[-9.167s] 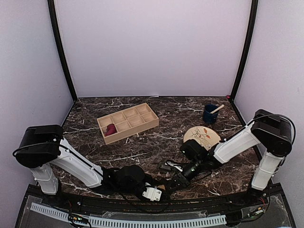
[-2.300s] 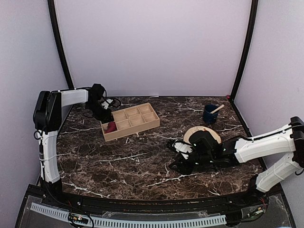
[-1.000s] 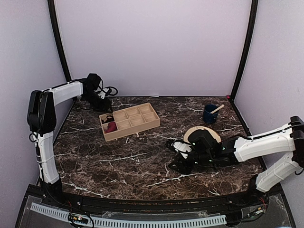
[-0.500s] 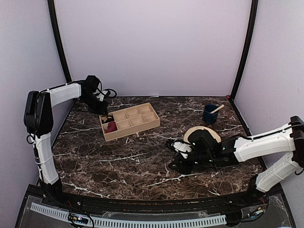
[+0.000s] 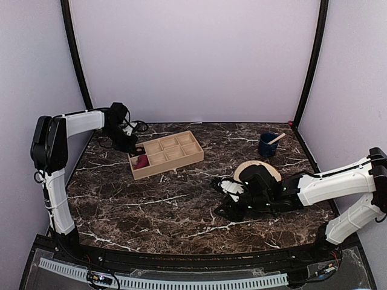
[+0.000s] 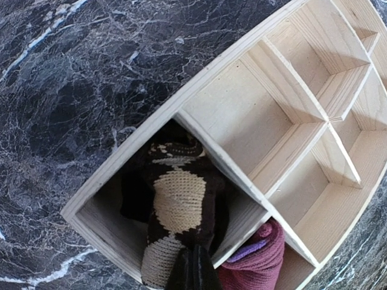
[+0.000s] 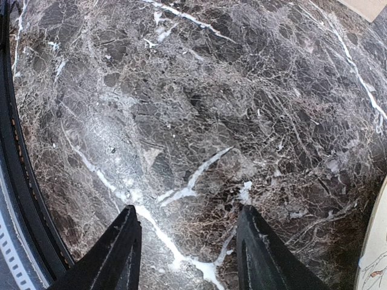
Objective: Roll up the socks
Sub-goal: Adjust the storage box.
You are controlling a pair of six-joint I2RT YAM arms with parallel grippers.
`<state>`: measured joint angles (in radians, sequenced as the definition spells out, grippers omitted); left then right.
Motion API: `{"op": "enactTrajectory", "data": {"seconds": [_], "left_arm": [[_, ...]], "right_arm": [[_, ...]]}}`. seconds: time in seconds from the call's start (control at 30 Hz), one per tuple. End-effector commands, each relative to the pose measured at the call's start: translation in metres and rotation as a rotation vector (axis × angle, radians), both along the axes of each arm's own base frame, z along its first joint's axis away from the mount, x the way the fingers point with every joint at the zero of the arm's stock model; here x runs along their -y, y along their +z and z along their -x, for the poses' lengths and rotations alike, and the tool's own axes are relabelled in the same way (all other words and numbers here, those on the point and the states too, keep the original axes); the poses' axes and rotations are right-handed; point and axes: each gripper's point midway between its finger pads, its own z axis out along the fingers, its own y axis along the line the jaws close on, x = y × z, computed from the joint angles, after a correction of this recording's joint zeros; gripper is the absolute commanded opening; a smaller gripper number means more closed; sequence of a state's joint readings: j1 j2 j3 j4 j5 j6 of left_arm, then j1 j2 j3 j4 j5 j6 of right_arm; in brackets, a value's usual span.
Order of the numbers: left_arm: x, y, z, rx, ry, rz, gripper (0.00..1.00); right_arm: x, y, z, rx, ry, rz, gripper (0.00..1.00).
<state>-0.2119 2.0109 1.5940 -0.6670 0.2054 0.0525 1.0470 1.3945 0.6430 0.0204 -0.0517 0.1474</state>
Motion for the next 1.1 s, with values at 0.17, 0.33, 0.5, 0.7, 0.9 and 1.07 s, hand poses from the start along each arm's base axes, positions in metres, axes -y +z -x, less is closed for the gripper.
{"op": "enactTrajectory", "data": {"seconds": [0.17,0.33,0.5,0.7,0.9,1.07], "left_arm": [[-0.006,-0.028,0.009,-0.054,-0.007,-0.043,0.0],[-0.006,-0.03,0.006,-0.052,-0.006,-0.045,0.0],[-0.005,-0.02,0.003,-0.044,-0.001,-0.037,0.0],[0.003,0.045,-0.012,0.111,0.016,-0.004,0.07],[0.007,0.138,-0.018,0.381,0.063,0.096,0.16],[-0.009,0.193,0.003,0.669,0.147,0.155,0.24]], "right_arm": [[-0.008,0.01,-0.001,0.012,0.008,-0.034,0.5],[-0.008,0.01,-0.001,0.01,0.006,-0.033,0.5],[-0.009,0.011,-0.002,0.012,0.007,-0.033,0.5],[-0.013,0.024,-0.007,0.032,-0.003,-0.048,0.5],[-0.017,0.042,-0.018,0.066,-0.053,-0.075,0.5],[-0.009,0.062,-0.054,0.173,-0.225,-0.04,0.51]]}}
